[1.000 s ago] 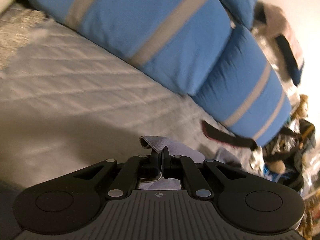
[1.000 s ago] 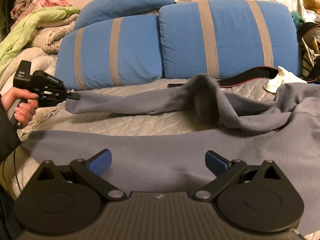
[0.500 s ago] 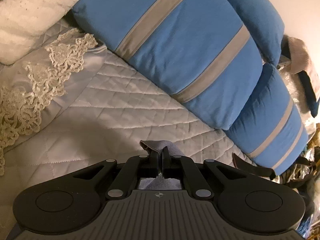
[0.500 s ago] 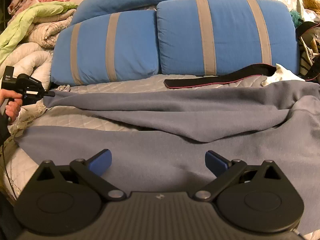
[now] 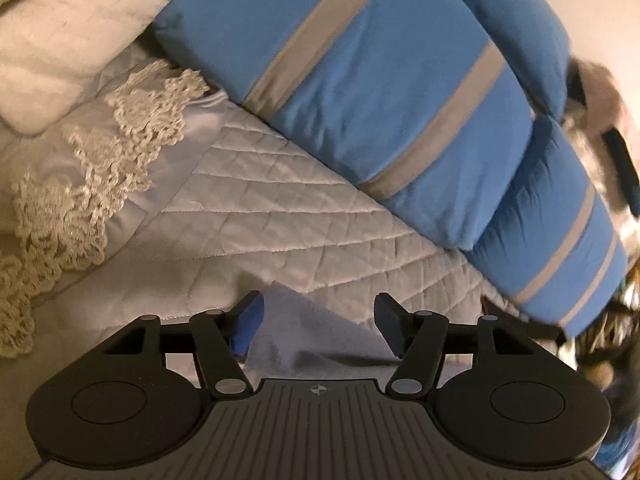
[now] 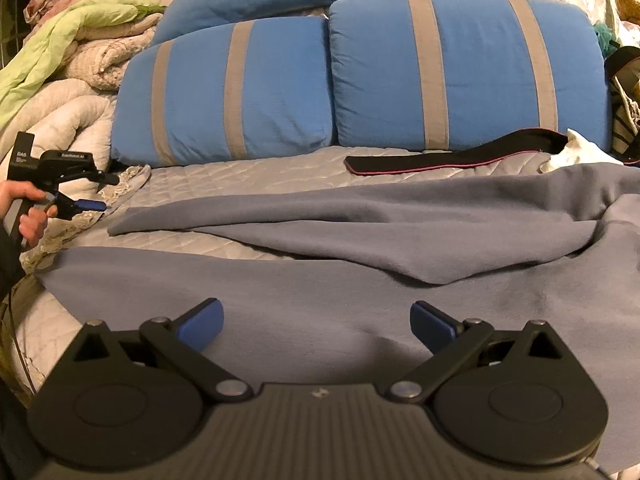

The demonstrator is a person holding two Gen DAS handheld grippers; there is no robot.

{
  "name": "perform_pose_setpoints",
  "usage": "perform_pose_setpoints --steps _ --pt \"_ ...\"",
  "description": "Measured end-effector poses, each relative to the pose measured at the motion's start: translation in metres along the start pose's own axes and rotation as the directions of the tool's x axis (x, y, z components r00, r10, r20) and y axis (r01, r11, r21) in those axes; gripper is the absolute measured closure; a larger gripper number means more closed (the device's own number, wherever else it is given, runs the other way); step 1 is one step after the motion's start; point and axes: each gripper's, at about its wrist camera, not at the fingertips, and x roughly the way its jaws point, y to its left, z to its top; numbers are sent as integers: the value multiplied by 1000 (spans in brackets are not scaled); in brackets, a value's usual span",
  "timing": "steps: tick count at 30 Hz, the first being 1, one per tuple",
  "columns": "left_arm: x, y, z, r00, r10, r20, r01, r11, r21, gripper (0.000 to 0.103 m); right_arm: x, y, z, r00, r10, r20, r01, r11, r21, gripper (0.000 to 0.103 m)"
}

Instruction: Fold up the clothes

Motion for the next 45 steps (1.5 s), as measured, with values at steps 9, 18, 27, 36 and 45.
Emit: perform_pose_setpoints --steps 9,18,27,36,45 --pt "-13 -56 -46 988 110 111 -156 745 649 43 2 4 -4 1000 8 -11 -8 1000 10 0" --pt "21 -67 -94 947 268 176 -262 328 908 57 -2 3 -4 1000 11 -8 -11 1000 19 0" --pt "27 -69 -97 939 301 164 -251 278 927 101 -7 4 -3 1000 21 5 -22 1000 22 0" --pt "-48 -101 -85 953 232 193 -250 246 937 101 -13 6 -2 999 39 25 -40 999 28 0" --pt "-115 -116 -68 976 218 -8 -65 327 943 101 -19 7 0 997 57 45 -59 998 32 0"
